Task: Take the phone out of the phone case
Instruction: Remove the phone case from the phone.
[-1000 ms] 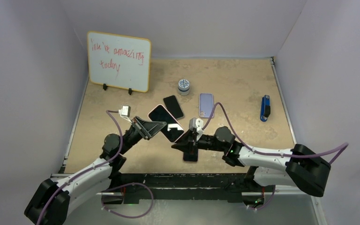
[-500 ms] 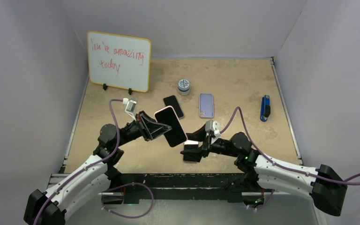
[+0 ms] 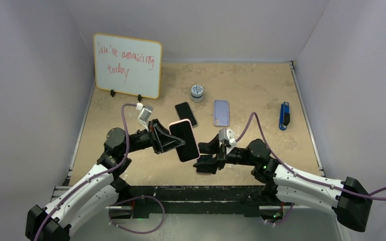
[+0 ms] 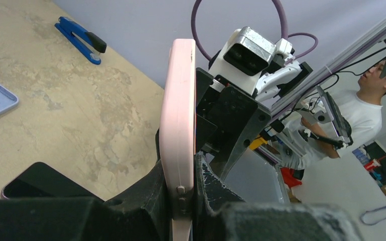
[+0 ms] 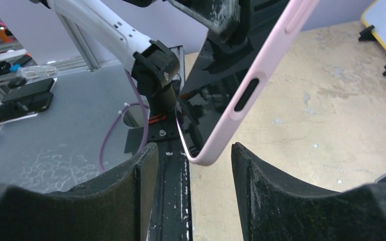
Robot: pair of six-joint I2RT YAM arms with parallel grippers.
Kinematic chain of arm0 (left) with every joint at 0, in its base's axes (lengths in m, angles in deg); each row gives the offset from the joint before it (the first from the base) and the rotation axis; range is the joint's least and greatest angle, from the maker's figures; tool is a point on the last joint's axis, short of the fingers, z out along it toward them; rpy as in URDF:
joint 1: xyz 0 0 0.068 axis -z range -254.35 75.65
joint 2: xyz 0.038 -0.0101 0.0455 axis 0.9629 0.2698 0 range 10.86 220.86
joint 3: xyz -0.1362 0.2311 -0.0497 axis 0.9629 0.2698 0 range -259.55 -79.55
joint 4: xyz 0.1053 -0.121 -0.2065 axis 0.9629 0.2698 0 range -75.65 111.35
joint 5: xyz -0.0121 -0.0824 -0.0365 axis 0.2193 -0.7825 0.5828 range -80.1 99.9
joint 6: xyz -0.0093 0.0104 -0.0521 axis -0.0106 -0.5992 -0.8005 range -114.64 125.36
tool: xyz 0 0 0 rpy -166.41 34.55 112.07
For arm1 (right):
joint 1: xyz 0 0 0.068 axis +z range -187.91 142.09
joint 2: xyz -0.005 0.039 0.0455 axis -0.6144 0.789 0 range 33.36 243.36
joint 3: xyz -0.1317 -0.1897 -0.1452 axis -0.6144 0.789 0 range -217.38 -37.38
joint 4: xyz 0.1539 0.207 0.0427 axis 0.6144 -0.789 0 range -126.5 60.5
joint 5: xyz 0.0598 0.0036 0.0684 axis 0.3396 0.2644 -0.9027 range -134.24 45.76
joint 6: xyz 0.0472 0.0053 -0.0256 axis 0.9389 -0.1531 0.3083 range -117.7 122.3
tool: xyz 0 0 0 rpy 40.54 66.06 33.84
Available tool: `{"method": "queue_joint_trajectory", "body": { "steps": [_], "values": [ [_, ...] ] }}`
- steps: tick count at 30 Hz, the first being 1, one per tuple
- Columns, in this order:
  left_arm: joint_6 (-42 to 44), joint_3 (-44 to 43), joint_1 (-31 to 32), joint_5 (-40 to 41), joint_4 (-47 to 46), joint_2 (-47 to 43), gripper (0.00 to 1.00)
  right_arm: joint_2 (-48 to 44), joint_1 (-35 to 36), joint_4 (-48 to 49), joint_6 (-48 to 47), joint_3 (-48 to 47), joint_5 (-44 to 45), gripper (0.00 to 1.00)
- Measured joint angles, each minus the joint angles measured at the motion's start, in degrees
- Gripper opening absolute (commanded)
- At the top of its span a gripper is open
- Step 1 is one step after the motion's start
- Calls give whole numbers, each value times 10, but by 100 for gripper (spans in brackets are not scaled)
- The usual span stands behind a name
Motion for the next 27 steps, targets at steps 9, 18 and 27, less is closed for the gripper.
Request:
{"method": "queue_joint_trajectory", "body": {
  "steps": [9,18,27],
  "values": [
    [19,-15,0,-28,21,0,0,30,-1,-19,-5,-40,-46,29],
    [52,-38,0,-61,43,12,0,45,-7,-72,-23,-68,-80,10],
    [40,-42,-3,-100,23,62,0,64,-14,-179,-110,-105,-119,3]
  ]
}}
